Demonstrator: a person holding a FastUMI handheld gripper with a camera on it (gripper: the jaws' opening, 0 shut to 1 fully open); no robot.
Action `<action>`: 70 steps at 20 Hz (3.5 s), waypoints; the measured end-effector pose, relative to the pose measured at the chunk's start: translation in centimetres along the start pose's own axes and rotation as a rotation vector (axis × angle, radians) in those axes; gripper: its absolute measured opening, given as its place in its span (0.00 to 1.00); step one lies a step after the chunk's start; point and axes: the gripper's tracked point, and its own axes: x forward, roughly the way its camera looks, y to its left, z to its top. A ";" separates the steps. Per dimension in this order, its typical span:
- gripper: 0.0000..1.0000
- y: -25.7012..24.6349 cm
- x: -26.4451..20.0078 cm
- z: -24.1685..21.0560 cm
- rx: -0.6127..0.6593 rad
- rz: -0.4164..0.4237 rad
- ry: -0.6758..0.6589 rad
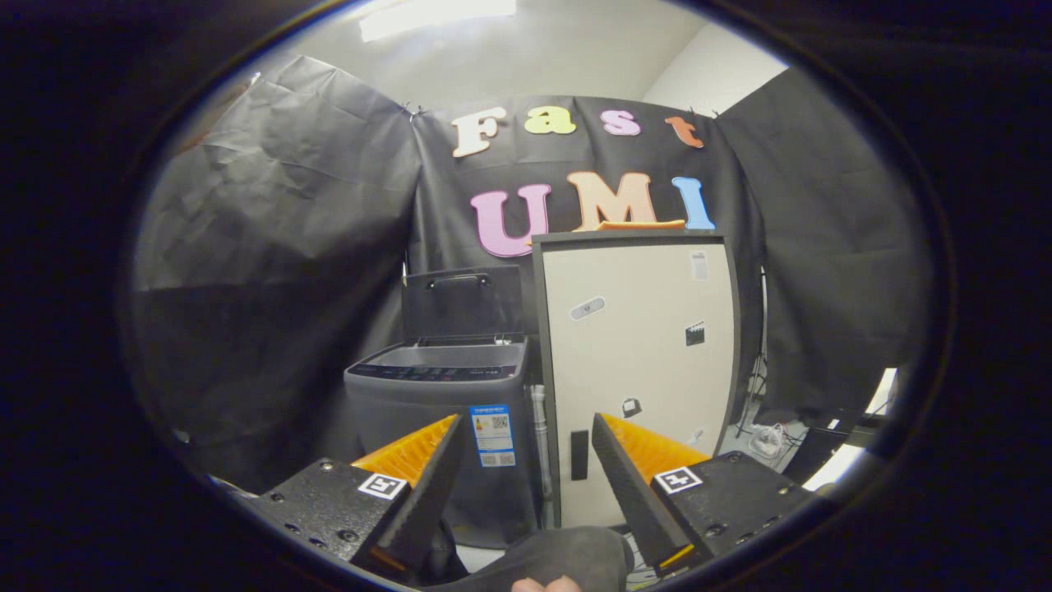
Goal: Put the clothes into the washing machine and then close the washing machine lid.
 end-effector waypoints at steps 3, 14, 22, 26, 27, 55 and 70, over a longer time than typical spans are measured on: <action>0.94 0.2 0.0 -0.2 -0.015 0.007 0.006; 0.94 0.7 0.1 -0.5 -0.018 0.020 0.012; 0.94 1.2 0.1 -0.6 0.007 0.032 0.015; 0.94 1.3 0.4 -0.5 0.020 0.034 0.016; 0.94 1.2 0.4 -0.4 0.021 0.033 0.012; 0.93 -2.0 11.2 8.9 -0.020 -0.107 0.014; 0.94 -8.1 21.7 21.2 0.003 -0.177 0.017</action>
